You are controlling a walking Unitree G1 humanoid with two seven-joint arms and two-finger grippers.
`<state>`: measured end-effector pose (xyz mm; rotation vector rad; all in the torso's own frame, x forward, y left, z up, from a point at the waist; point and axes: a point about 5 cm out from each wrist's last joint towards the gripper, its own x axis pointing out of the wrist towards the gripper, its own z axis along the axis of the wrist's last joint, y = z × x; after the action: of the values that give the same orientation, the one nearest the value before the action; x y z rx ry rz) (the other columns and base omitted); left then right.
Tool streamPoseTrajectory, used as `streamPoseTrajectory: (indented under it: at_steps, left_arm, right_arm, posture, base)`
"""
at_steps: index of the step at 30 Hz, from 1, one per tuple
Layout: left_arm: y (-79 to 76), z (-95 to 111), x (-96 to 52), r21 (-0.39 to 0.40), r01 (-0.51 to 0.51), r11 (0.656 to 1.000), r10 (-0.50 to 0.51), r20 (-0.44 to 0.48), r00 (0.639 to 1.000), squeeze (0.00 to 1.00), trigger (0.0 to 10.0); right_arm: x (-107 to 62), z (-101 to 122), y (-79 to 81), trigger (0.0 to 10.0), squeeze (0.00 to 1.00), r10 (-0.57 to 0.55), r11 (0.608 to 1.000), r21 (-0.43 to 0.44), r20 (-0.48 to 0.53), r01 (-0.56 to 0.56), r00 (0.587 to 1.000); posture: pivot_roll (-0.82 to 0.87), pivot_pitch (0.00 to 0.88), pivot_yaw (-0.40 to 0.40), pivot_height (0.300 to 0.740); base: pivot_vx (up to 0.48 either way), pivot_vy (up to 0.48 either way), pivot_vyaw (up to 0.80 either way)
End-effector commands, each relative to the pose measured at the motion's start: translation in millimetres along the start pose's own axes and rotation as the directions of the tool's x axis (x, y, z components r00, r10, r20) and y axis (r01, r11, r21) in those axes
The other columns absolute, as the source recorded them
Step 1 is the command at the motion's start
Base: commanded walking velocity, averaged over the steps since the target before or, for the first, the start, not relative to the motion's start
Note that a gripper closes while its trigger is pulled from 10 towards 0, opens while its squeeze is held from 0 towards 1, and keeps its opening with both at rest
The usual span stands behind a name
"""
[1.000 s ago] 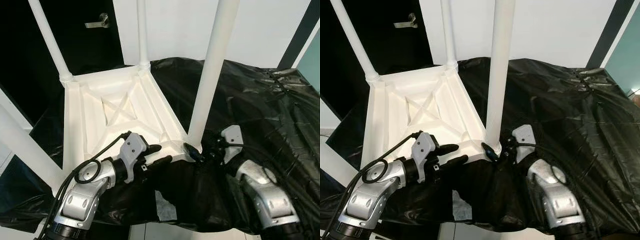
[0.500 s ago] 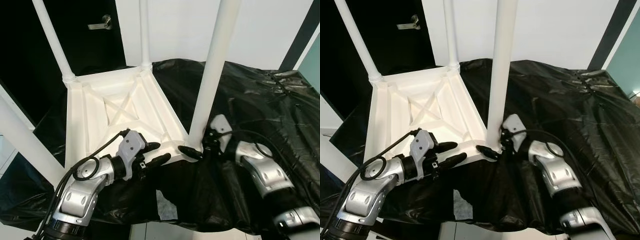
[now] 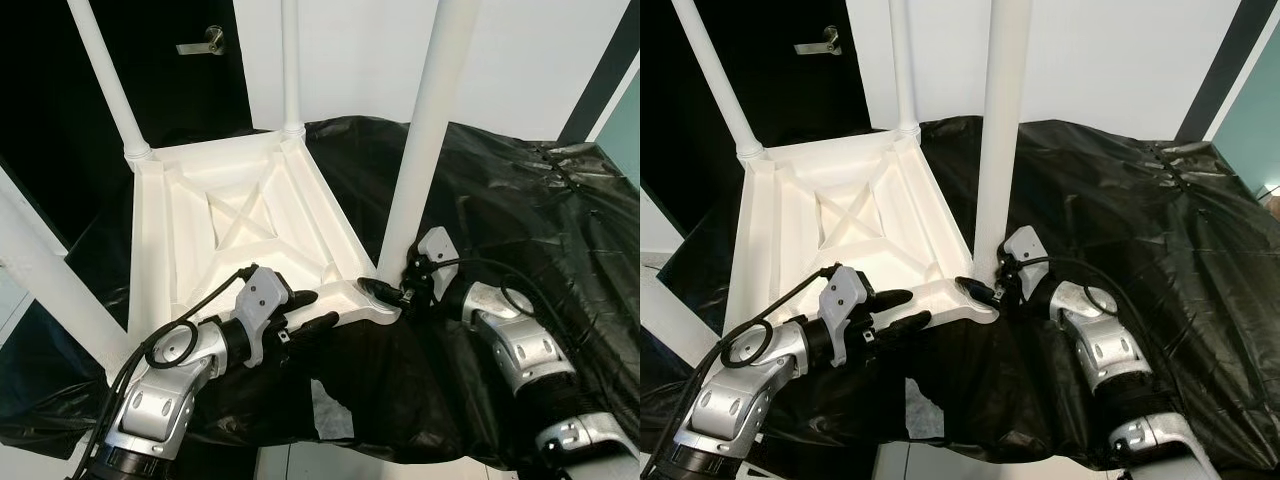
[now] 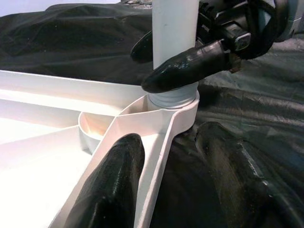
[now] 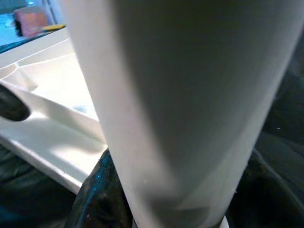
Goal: Building children table
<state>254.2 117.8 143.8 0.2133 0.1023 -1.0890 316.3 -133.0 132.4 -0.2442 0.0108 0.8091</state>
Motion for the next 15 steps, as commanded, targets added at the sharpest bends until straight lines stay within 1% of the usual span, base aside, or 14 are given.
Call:
streamPoseTrajectory:
  at_steps: [1,3,5,7,8,10,12,13,15]
  left_arm:
    - [1.6,1,-0.7,0.015,-0.057,0.998,0.057,0.001,0.998,0.0,10.0]
    - [1.3,0,-0.2,0.013,-0.057,0.998,0.057,0.0,0.998,0.0,10.0]
    - [1.3,0,-0.2,0.013,-0.057,0.998,0.057,0.0,0.998,0.0,10.0]
    - [1.5,0,1.3,0.011,-0.057,0.998,0.057,0.001,0.998,0.0,10.0]
    - [1.5,0,1.9,0.01,-0.056,0.998,0.056,0.001,0.998,0.0,10.0]
    - [1.5,0,1.9,0.01,-0.056,0.998,0.056,0.001,0.998,0.0,10.0]
    - [0.9,0,3.3,0.009,-0.056,0.998,0.056,0.003,0.998,0.0,10.0]
    - [0.9,0,3.3,0.009,-0.056,0.998,0.056,0.003,0.998,0.0,10.0]
    - [0.8,0,4.6,0.008,-0.056,0.998,0.056,0.004,0.998,0.0,10.0]
  right_arm:
    - [-1.6,-10,2.8,0.0,0.0,-0.035,0.999,0.003,-0.049,0.035,0.998]
    - [-0.7,-12,8.7,0.0,0.0,-0.131,0.991,0.029,-0.051,0.132,0.99]
    - [-0.7,-12,8.7,0.0,0.0,-0.131,0.991,0.029,-0.051,0.132,0.99]
    - [1.2,-13,15.6,0.0,0.0,-0.258,0.963,0.069,-0.061,0.262,0.964]
    - [1.7,-13,17.7,0.0,0.0,-0.3,0.949,0.079,-0.065,0.305,0.952]
    - [1.7,-13,17.7,0.0,0.0,-0.3,0.949,0.079,-0.065,0.305,0.952]
    - [3.9,-11,24.9,0.0,0.0,-0.392,0.913,0.091,-0.065,0.397,0.918]
    - [3.9,-11,24.9,0.0,0.0,-0.392,0.913,0.091,-0.065,0.397,0.918]
    - [7.1,-7,32.4,0.0,0.0,-0.484,0.866,0.105,-0.069,0.489,0.872]
  posture:
    - [0.03,0.0,-0.044,0.74]
    - [0.02,0.0,-0.042,0.74]
    - [0.02,0.0,-0.042,0.74]
    - [0.01,0.0,-0.035,0.74]
    - [0.01,0.0,-0.035,0.74]
    - [0.01,0.0,-0.035,0.74]
    - [0.0,0.0,-0.03,0.74]
    - [0.0,0.0,-0.03,0.74]
    - [0.0,0.0,-0.03,0.74]
  base:
    - [0.0,0.0,0.0]
    - [0.0,0.0,0.0]
    - [0.0,0.0,0.0]
    - [0.0,0.0,0.0]
    - [0.0,0.0,0.0]
    - [0.0,0.0,0.0]
    - [0.0,0.0,0.0]
    - [0.0,0.0,0.0]
    - [0.0,0.0,0.0]
